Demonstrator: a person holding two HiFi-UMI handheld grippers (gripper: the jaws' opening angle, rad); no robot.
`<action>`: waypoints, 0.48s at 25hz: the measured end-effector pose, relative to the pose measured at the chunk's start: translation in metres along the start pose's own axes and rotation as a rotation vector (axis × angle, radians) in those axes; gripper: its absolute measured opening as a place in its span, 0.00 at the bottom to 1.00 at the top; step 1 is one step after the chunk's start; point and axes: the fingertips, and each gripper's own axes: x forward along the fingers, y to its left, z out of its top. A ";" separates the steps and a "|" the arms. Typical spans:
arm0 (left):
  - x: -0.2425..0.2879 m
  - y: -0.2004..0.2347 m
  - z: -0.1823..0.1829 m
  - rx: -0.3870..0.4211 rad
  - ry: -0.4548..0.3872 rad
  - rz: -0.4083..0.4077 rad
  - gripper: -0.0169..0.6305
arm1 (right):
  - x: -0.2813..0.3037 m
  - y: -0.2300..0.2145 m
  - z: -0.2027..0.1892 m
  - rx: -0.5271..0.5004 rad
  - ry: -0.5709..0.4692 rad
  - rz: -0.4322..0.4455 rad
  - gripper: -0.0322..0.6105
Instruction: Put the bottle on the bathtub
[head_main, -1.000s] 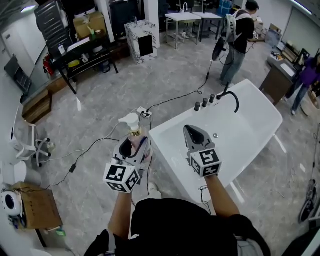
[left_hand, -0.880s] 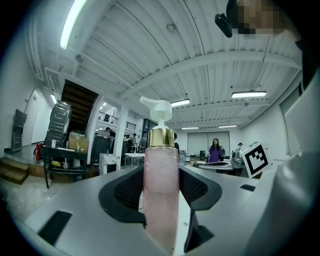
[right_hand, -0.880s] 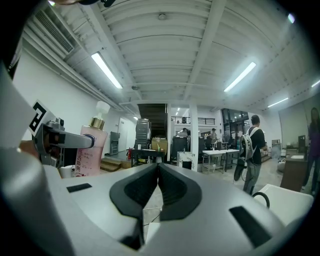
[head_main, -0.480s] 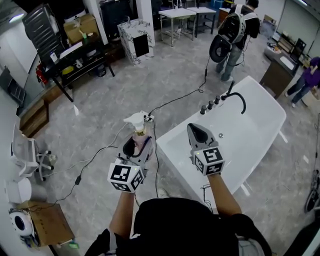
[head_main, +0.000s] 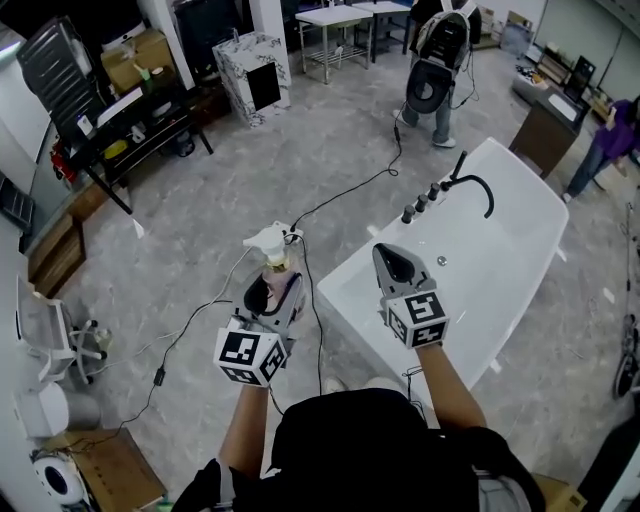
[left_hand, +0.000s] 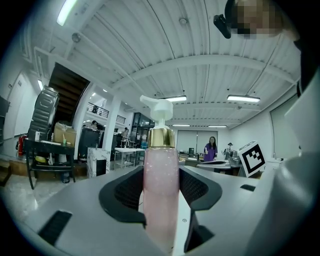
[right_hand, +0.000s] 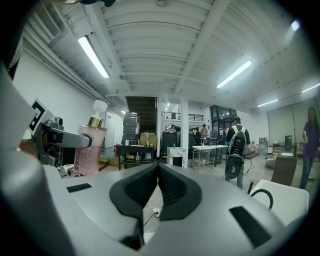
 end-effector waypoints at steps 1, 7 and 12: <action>0.001 0.003 -0.002 -0.003 0.003 -0.006 0.38 | 0.001 0.001 -0.002 0.000 0.006 -0.007 0.09; 0.008 0.009 -0.018 -0.038 0.028 -0.045 0.38 | 0.001 -0.001 -0.017 0.006 0.048 -0.045 0.09; 0.018 0.010 -0.028 -0.057 0.043 -0.058 0.38 | 0.003 -0.004 -0.029 0.013 0.075 -0.056 0.09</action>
